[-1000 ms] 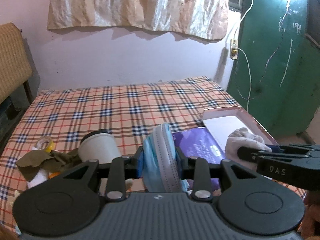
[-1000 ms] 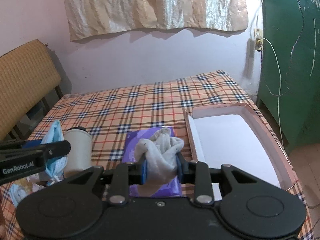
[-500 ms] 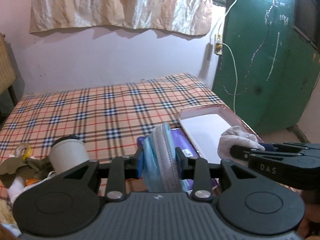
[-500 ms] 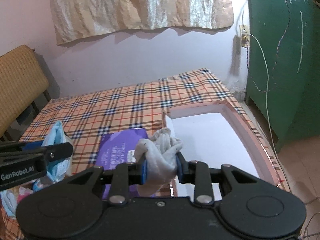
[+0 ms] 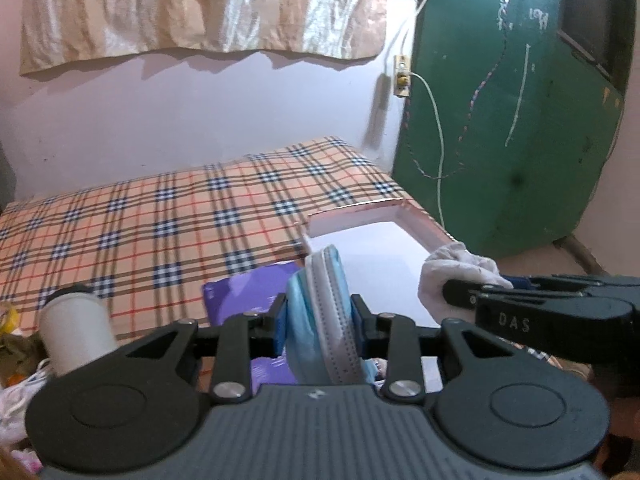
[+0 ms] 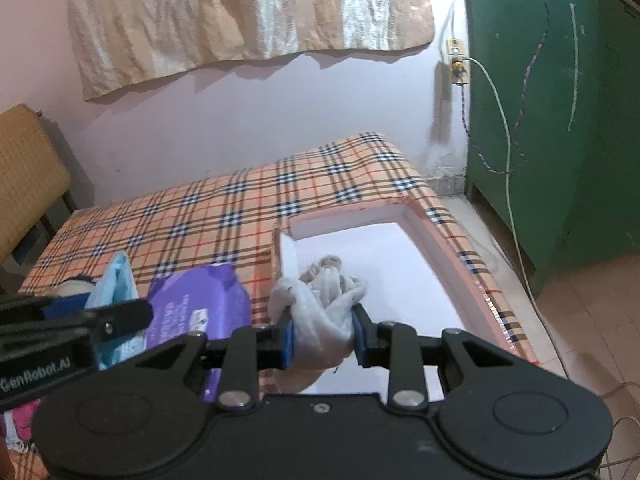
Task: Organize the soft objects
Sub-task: 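Open both grippers to drop the masks and white cloth into the tray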
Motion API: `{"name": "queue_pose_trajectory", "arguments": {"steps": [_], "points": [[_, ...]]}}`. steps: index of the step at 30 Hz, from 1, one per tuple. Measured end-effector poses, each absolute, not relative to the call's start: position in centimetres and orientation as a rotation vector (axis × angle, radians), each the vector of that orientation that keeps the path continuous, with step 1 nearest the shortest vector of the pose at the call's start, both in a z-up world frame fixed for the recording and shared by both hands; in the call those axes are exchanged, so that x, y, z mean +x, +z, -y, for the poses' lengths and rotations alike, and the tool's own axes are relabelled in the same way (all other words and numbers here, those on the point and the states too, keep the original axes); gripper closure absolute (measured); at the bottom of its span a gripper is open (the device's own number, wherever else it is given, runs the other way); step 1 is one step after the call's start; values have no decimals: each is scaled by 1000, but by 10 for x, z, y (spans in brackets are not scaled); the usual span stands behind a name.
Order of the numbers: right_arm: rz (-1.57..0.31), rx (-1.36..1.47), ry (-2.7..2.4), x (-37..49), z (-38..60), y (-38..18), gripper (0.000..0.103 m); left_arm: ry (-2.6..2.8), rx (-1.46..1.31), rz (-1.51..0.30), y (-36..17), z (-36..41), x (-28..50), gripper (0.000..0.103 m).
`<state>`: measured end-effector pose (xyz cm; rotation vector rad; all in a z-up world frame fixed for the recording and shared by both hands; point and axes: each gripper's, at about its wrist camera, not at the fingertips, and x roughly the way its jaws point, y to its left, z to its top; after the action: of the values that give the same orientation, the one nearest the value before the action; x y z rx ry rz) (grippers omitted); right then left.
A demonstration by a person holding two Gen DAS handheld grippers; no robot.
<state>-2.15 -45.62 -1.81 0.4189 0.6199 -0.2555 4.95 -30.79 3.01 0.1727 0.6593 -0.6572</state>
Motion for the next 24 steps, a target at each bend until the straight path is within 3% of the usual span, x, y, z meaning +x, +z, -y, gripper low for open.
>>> {"name": "queue_pose_trajectory", "arguments": {"steps": [13, 17, 21, 23, 24], "points": [[-634, 430, -317, -8, 508, -32, 68, -728, 167, -683, 14, 363, 64, 69], [-645, 438, -327, -1, 521, -38, 67, -753, 170, -689, 6, 379, 70, 64], [-656, 441, -345, 8, 531, -44, 44, -744, 167, -688, -1, 390, 75, 44], [-668, 437, -382, 12, 537, -47, 24, -767, 152, -687, -3, 388, 78, 19], [-661, 447, -384, 11, 540, -48, 20, -766, 146, -679, -3, 385, 78, 17]]}}
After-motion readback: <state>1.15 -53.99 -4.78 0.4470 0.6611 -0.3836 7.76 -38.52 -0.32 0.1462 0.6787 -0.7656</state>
